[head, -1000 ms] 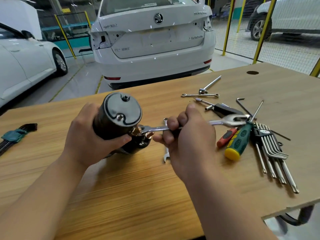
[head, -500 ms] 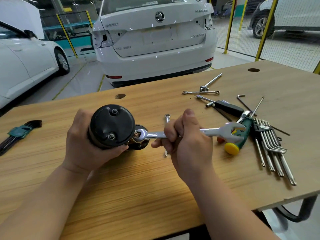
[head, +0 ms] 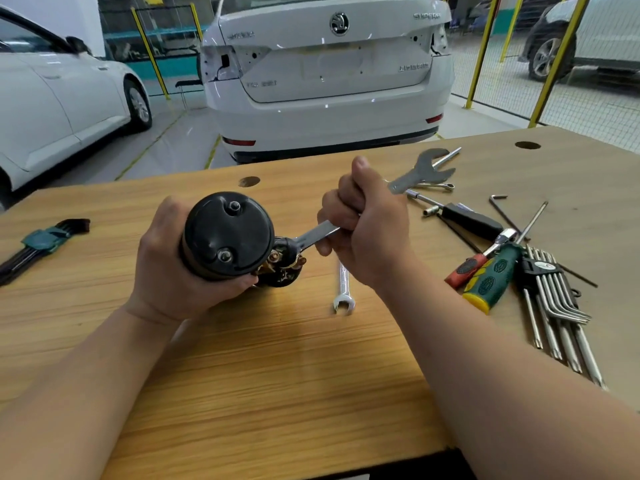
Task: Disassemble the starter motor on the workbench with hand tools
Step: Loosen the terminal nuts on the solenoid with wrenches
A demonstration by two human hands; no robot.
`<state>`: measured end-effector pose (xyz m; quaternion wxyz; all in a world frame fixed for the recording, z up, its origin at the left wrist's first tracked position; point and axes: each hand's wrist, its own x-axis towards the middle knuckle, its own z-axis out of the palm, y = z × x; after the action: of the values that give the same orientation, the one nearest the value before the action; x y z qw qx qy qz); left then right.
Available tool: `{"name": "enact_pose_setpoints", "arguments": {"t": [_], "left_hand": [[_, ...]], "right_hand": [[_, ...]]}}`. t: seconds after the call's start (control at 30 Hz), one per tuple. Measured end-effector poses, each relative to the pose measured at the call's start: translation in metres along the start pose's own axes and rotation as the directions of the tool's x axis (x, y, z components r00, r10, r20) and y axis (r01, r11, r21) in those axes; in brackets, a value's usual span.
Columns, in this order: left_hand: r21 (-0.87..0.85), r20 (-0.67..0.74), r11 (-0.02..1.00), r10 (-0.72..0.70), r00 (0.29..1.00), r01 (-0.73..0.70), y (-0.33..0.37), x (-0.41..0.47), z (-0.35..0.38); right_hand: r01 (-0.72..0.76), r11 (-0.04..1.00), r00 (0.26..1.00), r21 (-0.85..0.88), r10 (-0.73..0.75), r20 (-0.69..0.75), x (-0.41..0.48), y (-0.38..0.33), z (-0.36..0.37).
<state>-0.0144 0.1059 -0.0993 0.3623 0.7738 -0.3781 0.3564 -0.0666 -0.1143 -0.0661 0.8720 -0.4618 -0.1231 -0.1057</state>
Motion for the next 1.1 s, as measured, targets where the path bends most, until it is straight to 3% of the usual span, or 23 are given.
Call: {"name": "enact_pose_setpoints", "arguments": {"t": [0.2, 0.43, 0.73, 0.9, 1.1], "left_hand": [[0.022, -0.006, 1.0, -0.015, 1.0, 0.015, 0.004, 0.002, -0.001], [0.079, -0.008, 0.996, -0.048, 0.999, 0.049, 0.004, 0.001, 0.0], [-0.038, 0.011, 0.999, -0.037, 0.999, 0.037, 0.003, 0.002, -0.002], [-0.02, 0.006, 0.999, -0.037, 0.999, 0.037, 0.002, 0.003, 0.0], [-0.012, 0.015, 1.0, -0.023, 1.0, 0.023, 0.002, 0.002, -0.001]], "right_hand": [[-0.103, 0.989, 0.979, -0.11, 0.121, 0.162, 0.031, -0.01, 0.004], [-0.149, 0.965, 0.892, -0.217, 0.226, 0.392, 0.056, -0.014, 0.013], [-0.217, 0.919, 0.783, -0.328, 0.365, 0.504, 0.077, -0.015, 0.03], [-0.17, 0.954, 0.859, -0.249, 0.267, 0.438, 0.061, -0.022, 0.014], [-0.043, 0.997, 0.984, -0.063, 0.053, 0.171, 0.031, -0.027, 0.01]]}}
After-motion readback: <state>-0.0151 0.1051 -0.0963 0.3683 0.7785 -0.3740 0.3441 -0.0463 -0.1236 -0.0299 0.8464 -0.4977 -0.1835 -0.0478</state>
